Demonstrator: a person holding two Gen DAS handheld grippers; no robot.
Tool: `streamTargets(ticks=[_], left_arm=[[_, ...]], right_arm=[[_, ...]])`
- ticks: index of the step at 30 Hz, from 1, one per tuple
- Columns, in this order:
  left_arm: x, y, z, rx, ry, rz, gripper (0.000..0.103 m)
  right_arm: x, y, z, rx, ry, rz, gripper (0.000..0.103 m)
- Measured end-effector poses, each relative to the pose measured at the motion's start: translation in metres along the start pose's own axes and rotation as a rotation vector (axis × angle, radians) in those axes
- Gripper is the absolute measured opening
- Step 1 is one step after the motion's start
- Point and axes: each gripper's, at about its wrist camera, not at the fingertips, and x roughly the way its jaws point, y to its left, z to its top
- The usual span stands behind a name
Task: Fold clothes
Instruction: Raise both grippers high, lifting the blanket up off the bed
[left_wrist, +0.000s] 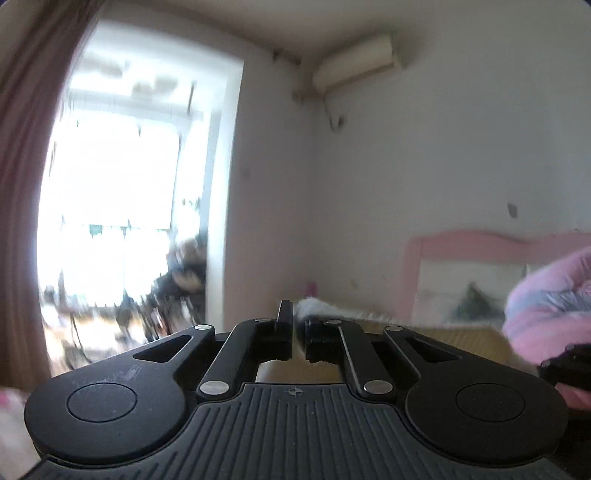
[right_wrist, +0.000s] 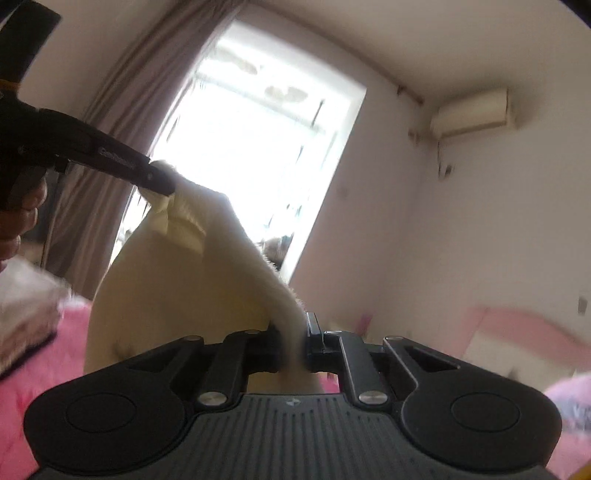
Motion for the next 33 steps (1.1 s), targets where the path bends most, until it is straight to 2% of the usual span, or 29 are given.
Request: streamTargets(ticks=[5, 14, 26, 29, 33], left_arm=[[-0.02, -0.012, 0.045, 0.039, -0.093, 0.033, 0.005], [-0.071, -0.021, 0.084, 0.031, -0.22, 0.07, 0.004], [-0.132, -0.052, 0.139, 0.087, -0.433, 0.042, 0.004], [-0.14, -0.058, 0.147, 0.099, -0.46, 0.034, 0.004], [-0.141, -0.059, 0.148, 0.09, -0.454, 0.025, 0.004]], right_arm=[[-0.01, -0.024, 0.047, -0.029, -0.133, -0.026, 0.012], [-0.05, -0.047, 0.112, -0.102, -0.311, -0.057, 0.011], [-0.109, -0.086, 0.167, 0.007, -0.484, -0.044, 0.011], [-0.118, -0.093, 0.171, 0.048, -0.513, -0.028, 0.011], [-0.119, -0.109, 0.172, 0.151, -0.497, 0.053, 0.011]])
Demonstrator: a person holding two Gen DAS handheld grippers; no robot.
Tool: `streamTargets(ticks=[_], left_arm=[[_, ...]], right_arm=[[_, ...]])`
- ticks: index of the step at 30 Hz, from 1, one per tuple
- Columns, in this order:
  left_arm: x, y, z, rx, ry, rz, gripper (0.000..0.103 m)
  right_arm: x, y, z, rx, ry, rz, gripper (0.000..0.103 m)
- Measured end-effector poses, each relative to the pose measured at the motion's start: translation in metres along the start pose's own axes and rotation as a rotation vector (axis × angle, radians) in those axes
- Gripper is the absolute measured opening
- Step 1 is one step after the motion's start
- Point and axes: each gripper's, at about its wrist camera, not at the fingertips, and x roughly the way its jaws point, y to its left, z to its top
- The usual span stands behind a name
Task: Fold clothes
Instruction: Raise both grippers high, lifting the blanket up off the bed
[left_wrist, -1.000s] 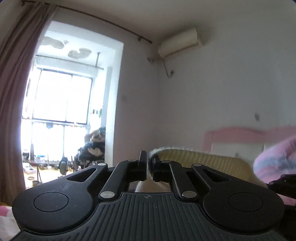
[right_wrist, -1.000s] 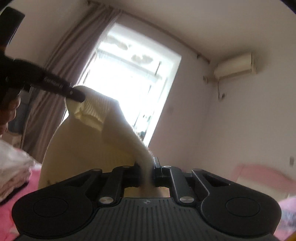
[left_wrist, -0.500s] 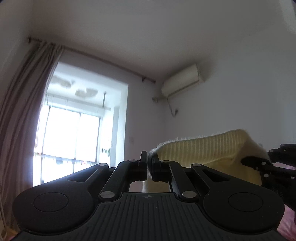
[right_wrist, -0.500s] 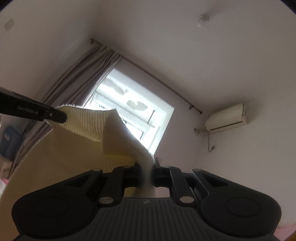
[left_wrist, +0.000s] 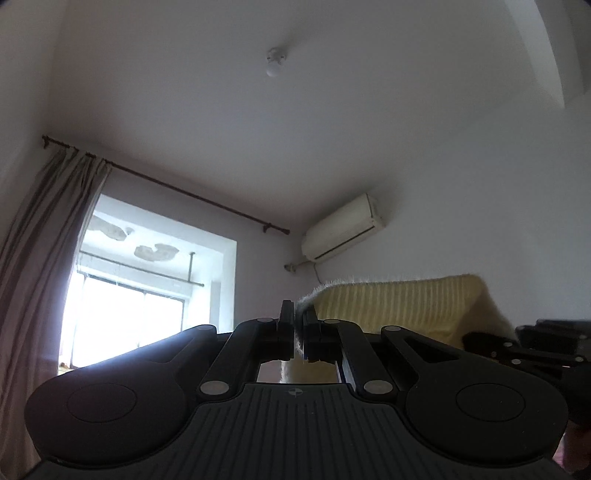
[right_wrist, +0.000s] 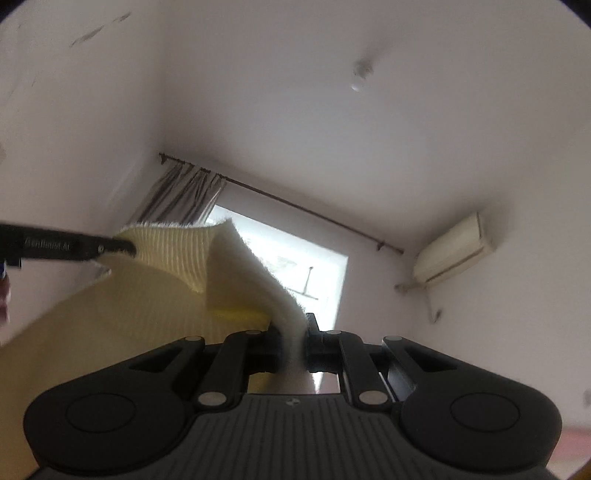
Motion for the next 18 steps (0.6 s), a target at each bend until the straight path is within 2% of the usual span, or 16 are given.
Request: streamTargets(ticks=[3, 6, 9, 13, 18], left_arm=[[0.0, -0.001, -0.011, 0.003, 0.03, 0.017, 0.004], [0.003, 0.006, -0.036, -0.015, 0.086, 0.041, 0.004], [0.006, 0.017, -0.085, -0.035, 0.163, 0.076, 0.005], [0.024, 0.039, -0.167, -0.056, 0.308, 0.143, 0.005], [0.058, 0.084, -0.263, -0.118, 0.453, 0.223, 0.005]], right_arm=[[0.001, -0.001, -0.013, 0.023, 0.023, 0.022, 0.012], [0.002, 0.003, -0.034, 0.028, 0.07, 0.045, 0.012], [0.012, 0.017, -0.074, 0.015, 0.148, 0.059, 0.012], [0.045, 0.042, -0.148, -0.012, 0.292, 0.087, 0.012], [0.114, 0.077, -0.234, -0.033, 0.443, 0.143, 0.012]])
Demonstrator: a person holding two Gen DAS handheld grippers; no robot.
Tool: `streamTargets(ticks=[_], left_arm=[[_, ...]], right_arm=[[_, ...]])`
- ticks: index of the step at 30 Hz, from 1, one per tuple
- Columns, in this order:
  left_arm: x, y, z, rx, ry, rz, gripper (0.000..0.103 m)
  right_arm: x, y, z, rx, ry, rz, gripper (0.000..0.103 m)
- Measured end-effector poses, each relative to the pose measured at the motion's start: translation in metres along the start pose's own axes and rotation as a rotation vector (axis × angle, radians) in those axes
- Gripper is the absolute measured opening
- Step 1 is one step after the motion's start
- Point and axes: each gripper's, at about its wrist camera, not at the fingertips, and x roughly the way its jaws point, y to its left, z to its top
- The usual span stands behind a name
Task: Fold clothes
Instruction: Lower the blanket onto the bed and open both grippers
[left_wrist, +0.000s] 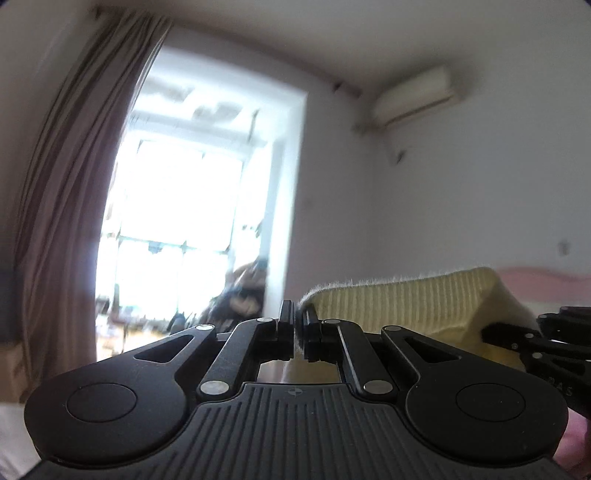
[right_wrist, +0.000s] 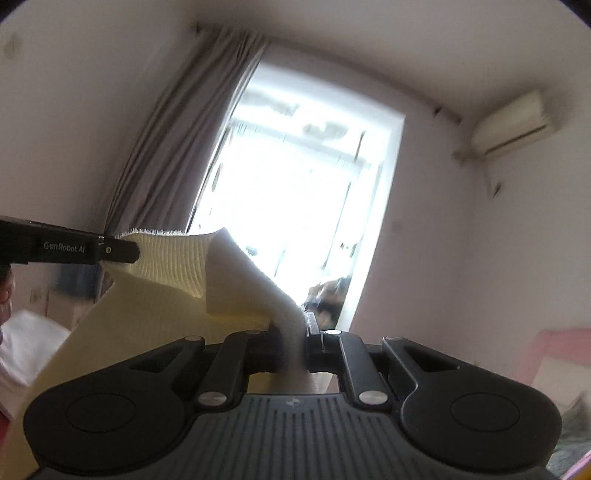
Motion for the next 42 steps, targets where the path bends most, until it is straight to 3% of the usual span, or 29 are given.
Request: streamTargets(ticks=[5, 10, 13, 14, 15, 16, 18, 20, 21, 23, 26, 32, 38, 42], left_arm=[[0.078, 0.038, -0.043, 0.01, 0.084, 0.077, 0.005], [0.129, 0.074, -0.08, 0.062, 0.16, 0.145, 0.006], [0.159, 0.09, -0.13, 0.086, 0.318, 0.167, 0.009], [0.162, 0.096, -0.153, 0.087, 0.383, 0.17, 0.016], [0.162, 0.101, -0.176, 0.087, 0.455, 0.173, 0.034], [0.164, 0.105, -0.2, 0.085, 0.537, 0.176, 0.042], [0.169, 0.114, -0.238, 0.077, 0.673, 0.182, 0.042], [0.168, 0.121, -0.26, 0.065, 0.777, 0.187, 0.043], [0.168, 0.123, -0.26, 0.064, 0.795, 0.19, 0.045], [0.169, 0.126, -0.253, 0.07, 0.801, 0.199, 0.045], [0.166, 0.125, -0.231, 0.053, 0.776, 0.2, 0.048], [0.136, 0.109, -0.179, 0.01, 0.678, 0.169, 0.056], [0.085, 0.088, -0.151, -0.034, 0.673, 0.086, 0.059], [0.047, 0.06, -0.144, -0.042, 0.732, -0.022, 0.06]], right_arm=[[0.101, 0.022, -0.039, -0.006, 0.091, 0.029, 0.012], [0.199, 0.041, -0.094, 0.035, 0.227, 0.066, 0.012], [0.254, 0.051, -0.15, 0.064, 0.376, 0.101, 0.012], [0.272, 0.054, -0.173, 0.078, 0.449, 0.12, 0.013], [0.289, 0.057, -0.196, 0.093, 0.53, 0.142, 0.016], [0.306, 0.063, -0.223, 0.11, 0.635, 0.17, 0.019], [0.323, 0.079, -0.273, 0.127, 0.82, 0.219, 0.039], [0.321, 0.09, -0.3, 0.099, 0.886, 0.223, 0.05], [0.316, 0.088, -0.301, 0.091, 0.862, 0.214, 0.059], [0.313, 0.073, -0.295, 0.121, 0.853, 0.217, 0.066], [0.29, 0.047, -0.279, 0.233, 0.805, 0.222, 0.069], [0.21, -0.052, -0.242, 0.576, 0.715, 0.196, 0.08], [0.119, -0.116, -0.259, 0.855, 0.825, 0.176, 0.081], [0.068, -0.116, -0.274, 0.919, 0.925, 0.218, 0.081]])
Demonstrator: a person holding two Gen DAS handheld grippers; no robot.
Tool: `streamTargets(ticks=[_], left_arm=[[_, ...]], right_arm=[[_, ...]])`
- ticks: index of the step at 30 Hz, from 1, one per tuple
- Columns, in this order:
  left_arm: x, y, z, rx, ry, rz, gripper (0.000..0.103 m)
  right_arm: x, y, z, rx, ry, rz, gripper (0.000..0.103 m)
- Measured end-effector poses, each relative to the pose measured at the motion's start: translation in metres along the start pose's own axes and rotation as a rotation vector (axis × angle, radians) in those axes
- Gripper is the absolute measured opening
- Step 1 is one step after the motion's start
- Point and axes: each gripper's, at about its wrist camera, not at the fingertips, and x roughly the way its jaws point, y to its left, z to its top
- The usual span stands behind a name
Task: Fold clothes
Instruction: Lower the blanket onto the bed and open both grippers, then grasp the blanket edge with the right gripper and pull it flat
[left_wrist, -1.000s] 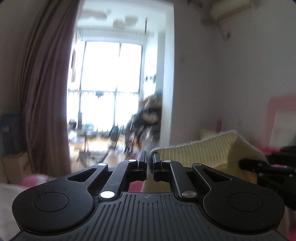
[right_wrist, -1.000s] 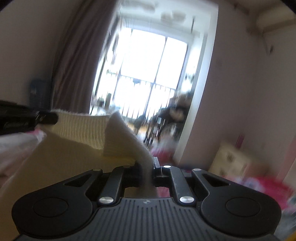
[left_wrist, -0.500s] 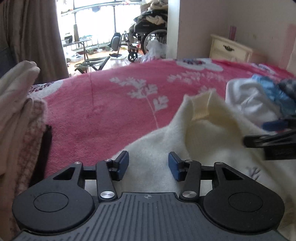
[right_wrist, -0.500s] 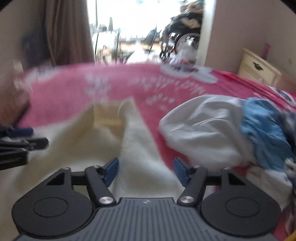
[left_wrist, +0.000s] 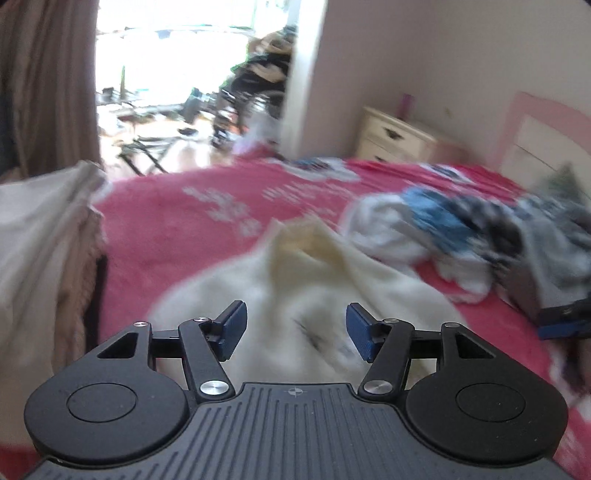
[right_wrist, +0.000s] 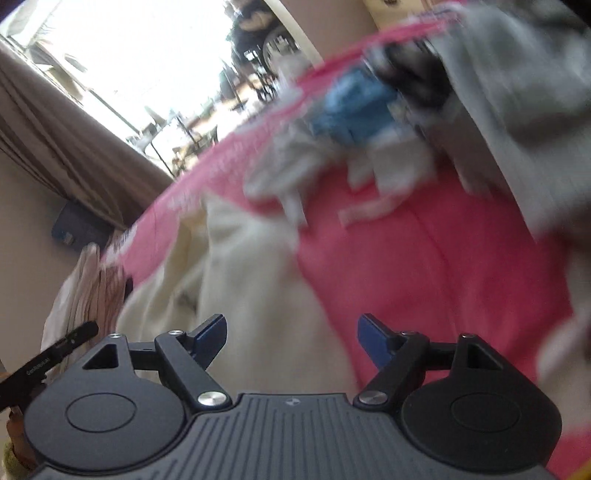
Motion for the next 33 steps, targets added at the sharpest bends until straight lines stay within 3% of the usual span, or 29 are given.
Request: streamTargets(ticks=[7, 12, 16, 20, 23, 28, 31, 33], left_arm=[[-0.026, -0.064, -0.061, 0.112, 0.143, -0.173, 0.06], [-0.03, -0.093, -0.104, 0.129, 0.262, -0.267, 0.06], [-0.029, -0.103, -0.127, 0.1, 0.34, -0.356, 0.059], [-0.023, -0.106, -0.14, 0.061, 0.392, -0.418, 0.059], [-0.021, -0.106, -0.145, 0.047, 0.41, -0.448, 0.059], [-0.015, -0.107, -0.149, 0.011, 0.434, -0.48, 0.059], [-0.015, -0.102, -0.148, -0.005, 0.424, -0.47, 0.059], [-0.017, -0.098, -0.146, -0.004, 0.406, -0.457, 0.059]], right_arm=[[-0.032, 0.004, -0.081, -0.055, 0.137, -0.029, 0.079], [-0.063, 0.057, -0.137, -0.358, 0.148, -0.039, 0.076], [-0.056, 0.092, -0.18, -0.513, 0.315, -0.056, 0.07], [-0.035, 0.1, -0.206, -0.47, 0.448, -0.092, 0.066], [-0.024, 0.107, -0.215, -0.47, 0.444, -0.141, 0.065], [-0.012, 0.126, -0.228, -0.571, 0.372, -0.25, 0.063], [-0.008, 0.119, -0.232, -0.591, 0.339, -0.298, 0.048], [-0.016, 0.117, -0.231, -0.557, 0.305, -0.288, 0.024]])
